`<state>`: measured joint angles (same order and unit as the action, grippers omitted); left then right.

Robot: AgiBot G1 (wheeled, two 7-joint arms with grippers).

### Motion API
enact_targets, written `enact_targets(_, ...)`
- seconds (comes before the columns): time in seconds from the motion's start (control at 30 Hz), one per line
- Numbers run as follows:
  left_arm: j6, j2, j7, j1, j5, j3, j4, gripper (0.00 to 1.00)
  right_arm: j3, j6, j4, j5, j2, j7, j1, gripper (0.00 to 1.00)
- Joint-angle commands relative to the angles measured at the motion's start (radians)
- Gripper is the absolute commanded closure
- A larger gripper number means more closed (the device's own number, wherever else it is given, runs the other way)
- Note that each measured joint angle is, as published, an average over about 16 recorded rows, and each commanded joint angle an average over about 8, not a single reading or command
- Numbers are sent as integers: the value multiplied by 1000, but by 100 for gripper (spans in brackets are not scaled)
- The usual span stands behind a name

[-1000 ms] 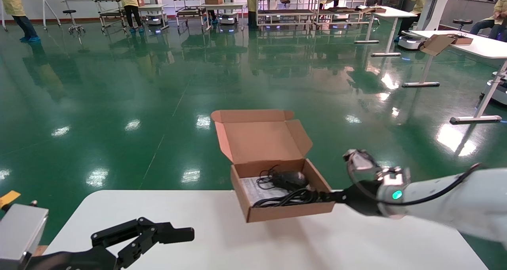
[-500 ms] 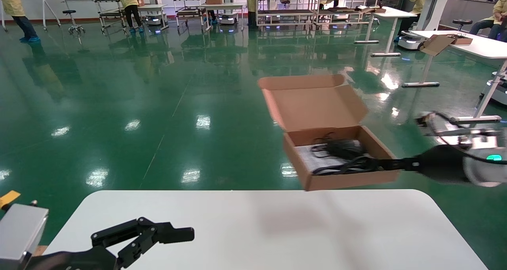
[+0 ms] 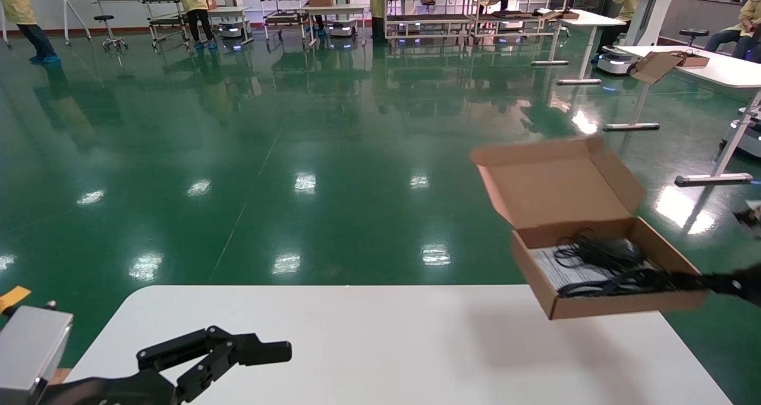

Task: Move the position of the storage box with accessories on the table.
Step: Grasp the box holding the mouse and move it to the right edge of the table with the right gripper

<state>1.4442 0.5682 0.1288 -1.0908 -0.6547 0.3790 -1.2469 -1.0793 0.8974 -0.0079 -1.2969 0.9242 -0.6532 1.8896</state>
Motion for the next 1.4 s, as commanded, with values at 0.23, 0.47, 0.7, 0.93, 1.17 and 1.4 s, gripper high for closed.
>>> enact_targets(0.23,0,0,0,0,0,0,0,0,10,-12,-6,14,-49,33,-61,100)
enact_targets(0.47,0,0,0,0,0,0,0,0,28,-62,-7,40,-69,59,-134,100)
enact_targets(0.7,0,0,0,0,0,0,0,0,50,-113,-2,70,-74,83,-210,100)
enact_targets(0.93,0,0,0,0,0,0,0,0,70,-154,8,100,-68,104,-264,99)
enact_targets(1.17,0,0,0,0,0,0,0,0,78,-186,17,112,-61,129,-283,34)
enact_targets(1.4,0,0,0,0,0,0,0,0,85,-225,26,120,-45,162,-292,0)
